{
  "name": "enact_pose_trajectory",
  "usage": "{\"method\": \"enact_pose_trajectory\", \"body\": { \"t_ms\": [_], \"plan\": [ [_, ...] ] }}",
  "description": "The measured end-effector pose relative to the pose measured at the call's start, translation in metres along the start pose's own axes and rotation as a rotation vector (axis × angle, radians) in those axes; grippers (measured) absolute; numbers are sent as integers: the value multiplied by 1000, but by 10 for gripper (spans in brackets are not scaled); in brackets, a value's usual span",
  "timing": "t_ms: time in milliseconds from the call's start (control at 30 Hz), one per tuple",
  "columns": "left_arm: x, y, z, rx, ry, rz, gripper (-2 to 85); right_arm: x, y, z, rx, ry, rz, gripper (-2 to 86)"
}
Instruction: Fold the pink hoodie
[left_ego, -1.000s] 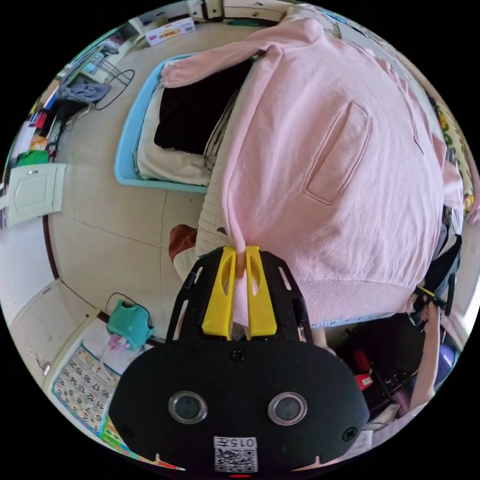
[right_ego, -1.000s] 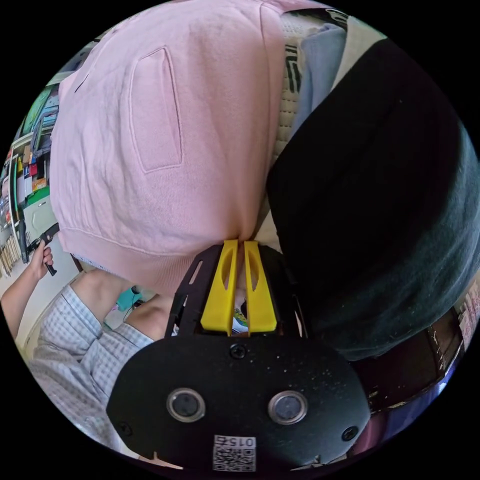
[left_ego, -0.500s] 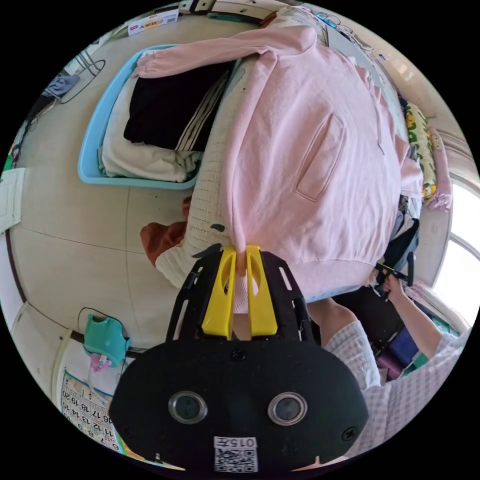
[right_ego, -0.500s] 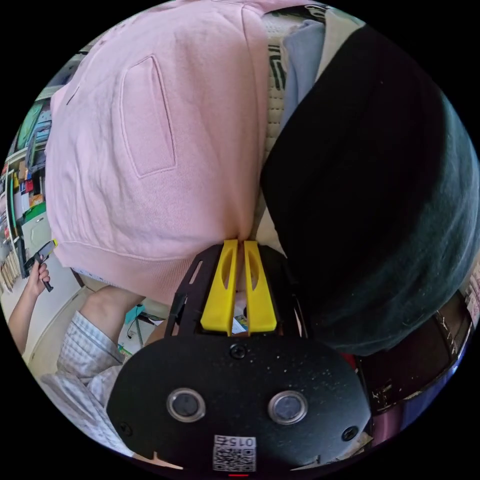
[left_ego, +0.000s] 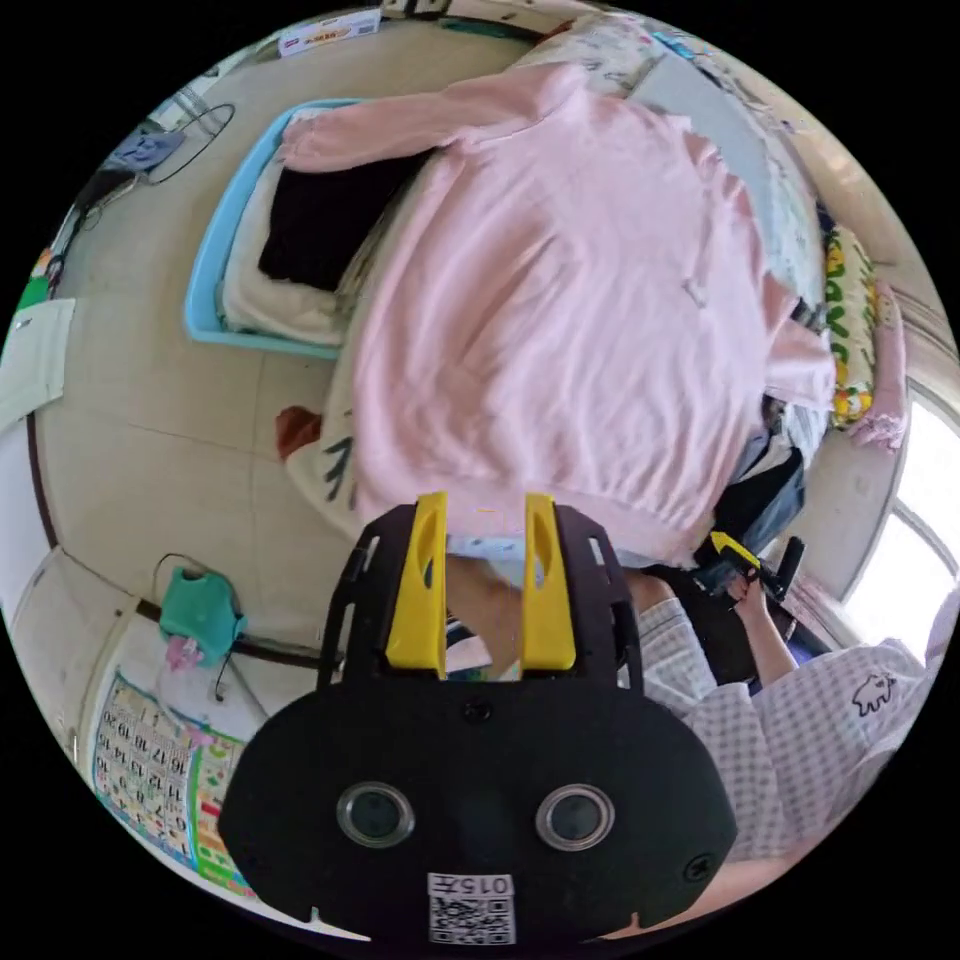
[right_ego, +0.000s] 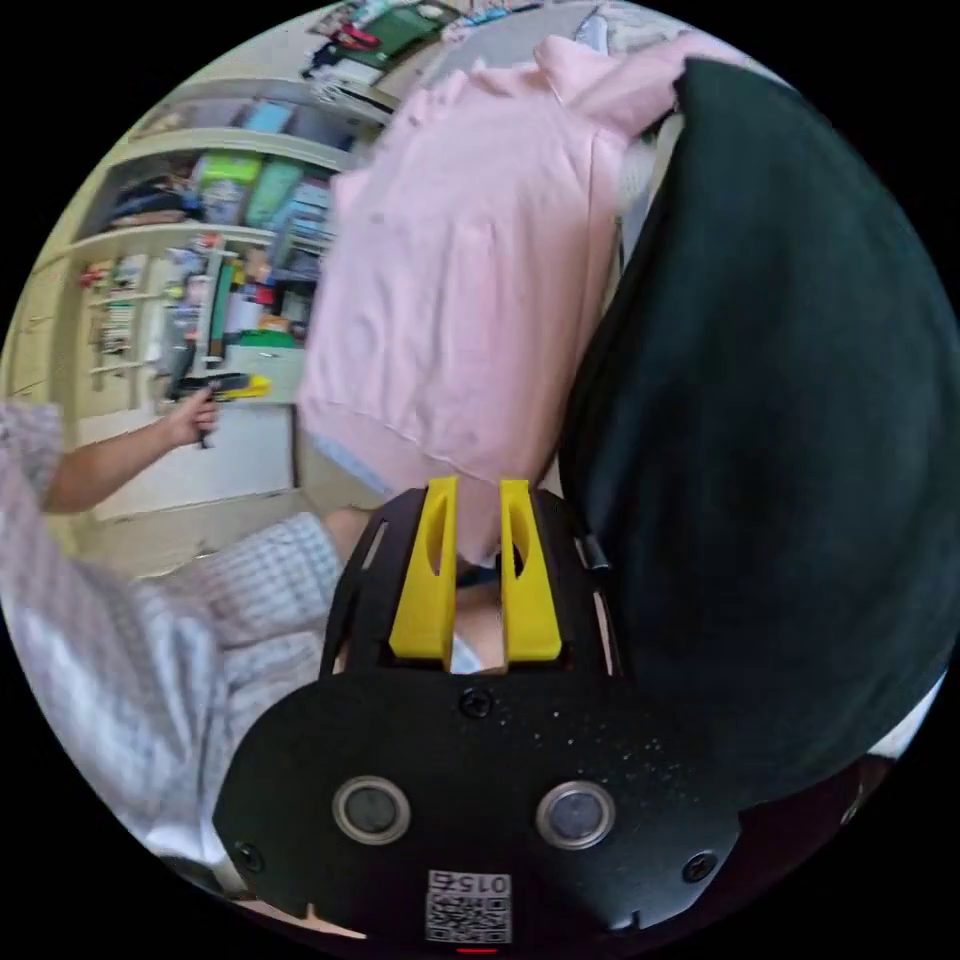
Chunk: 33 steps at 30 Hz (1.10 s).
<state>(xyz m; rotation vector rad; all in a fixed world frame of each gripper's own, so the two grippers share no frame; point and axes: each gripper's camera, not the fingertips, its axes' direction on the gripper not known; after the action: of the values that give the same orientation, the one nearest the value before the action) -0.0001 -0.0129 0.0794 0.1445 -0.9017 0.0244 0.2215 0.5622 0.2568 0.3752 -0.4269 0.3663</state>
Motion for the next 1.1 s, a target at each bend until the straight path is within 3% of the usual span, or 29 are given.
{"method": "enact_pose_trajectory", "body": {
  "t_ms": [100,167,267,367,567,767,900,1100],
  "plan": [
    [92,-43,43,7,54,229,88,54,-5,-136,338,-114,-5,74],
    [169,-74,92,-38,142,387,81,117,-24,-226,546,-17,113,72],
    [255,-92,158,-107,201,541,74,182,-64,-300,701,215,214,76],
    [312,-90,216,-141,113,615,68,234,-111,-338,790,253,298,79],
    [354,-50,284,-64,-290,686,68,288,-204,-346,653,451,317,86],
    [370,-27,320,51,-455,761,63,311,-244,-340,586,565,347,68],
    [374,-28,330,39,-458,754,63,312,-237,-347,632,561,349,61],
    [362,-36,328,43,-323,681,61,312,-242,-345,642,630,391,80]
  ]
}}
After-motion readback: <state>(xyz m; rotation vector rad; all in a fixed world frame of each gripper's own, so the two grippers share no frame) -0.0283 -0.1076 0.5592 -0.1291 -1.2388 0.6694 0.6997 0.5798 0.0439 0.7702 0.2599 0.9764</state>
